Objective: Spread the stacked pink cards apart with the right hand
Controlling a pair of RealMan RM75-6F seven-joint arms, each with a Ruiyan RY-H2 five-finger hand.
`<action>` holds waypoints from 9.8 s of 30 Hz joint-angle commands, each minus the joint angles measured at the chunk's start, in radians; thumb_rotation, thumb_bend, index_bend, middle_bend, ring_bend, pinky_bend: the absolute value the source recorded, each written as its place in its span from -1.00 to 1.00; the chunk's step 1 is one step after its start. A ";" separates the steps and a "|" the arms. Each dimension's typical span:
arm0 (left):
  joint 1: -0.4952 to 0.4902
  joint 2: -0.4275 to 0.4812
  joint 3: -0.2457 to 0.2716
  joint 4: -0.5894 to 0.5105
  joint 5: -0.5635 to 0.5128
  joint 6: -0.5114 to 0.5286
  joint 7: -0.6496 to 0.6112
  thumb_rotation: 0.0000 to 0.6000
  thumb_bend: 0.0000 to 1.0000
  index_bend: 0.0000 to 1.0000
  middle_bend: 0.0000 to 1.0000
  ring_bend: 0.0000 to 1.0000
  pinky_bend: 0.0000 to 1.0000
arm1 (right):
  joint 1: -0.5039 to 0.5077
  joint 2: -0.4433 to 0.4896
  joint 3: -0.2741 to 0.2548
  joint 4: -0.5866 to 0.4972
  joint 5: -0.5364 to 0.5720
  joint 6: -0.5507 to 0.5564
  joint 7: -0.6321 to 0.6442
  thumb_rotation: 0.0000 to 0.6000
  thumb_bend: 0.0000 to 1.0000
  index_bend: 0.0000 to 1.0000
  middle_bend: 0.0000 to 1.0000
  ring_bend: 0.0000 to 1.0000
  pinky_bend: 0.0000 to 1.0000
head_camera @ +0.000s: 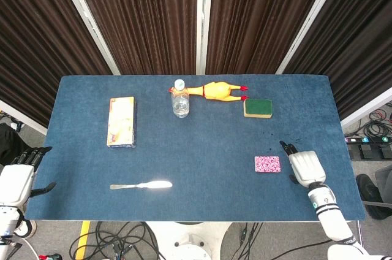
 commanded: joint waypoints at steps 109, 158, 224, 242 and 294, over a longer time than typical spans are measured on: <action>0.006 0.016 0.026 0.038 0.001 -0.046 -0.123 1.00 -0.97 -0.59 -0.60 -0.69 -0.32 | 0.153 -0.248 -0.022 0.142 0.144 0.111 -0.095 1.00 -0.72 -0.13 -0.20 0.75 0.92; 0.025 0.013 0.026 0.105 -0.020 -0.058 -0.181 1.00 -0.97 -0.59 -0.60 -0.69 -0.32 | 0.324 -0.243 0.039 0.274 0.287 -0.077 -0.071 1.00 -0.80 -0.50 -0.38 0.74 0.91; 0.031 0.011 0.038 0.129 -0.022 -0.080 -0.191 1.00 -0.97 -0.59 -0.60 -0.69 -0.32 | 0.261 -0.235 -0.098 0.160 0.262 0.015 -0.101 1.00 -0.80 -0.11 -0.16 0.74 0.91; 0.029 0.015 0.036 0.117 -0.019 -0.078 -0.178 1.00 -0.97 -0.59 -0.60 -0.69 -0.32 | 0.229 -0.134 -0.083 0.087 0.206 0.072 -0.049 1.00 -0.80 -0.09 -0.13 0.75 0.91; 0.019 0.028 0.035 0.041 -0.032 -0.091 -0.082 1.00 -0.97 -0.59 -0.60 -0.69 -0.32 | 0.127 -0.121 -0.078 0.408 -0.036 -0.107 0.294 1.00 -0.99 -0.84 -0.58 0.72 0.88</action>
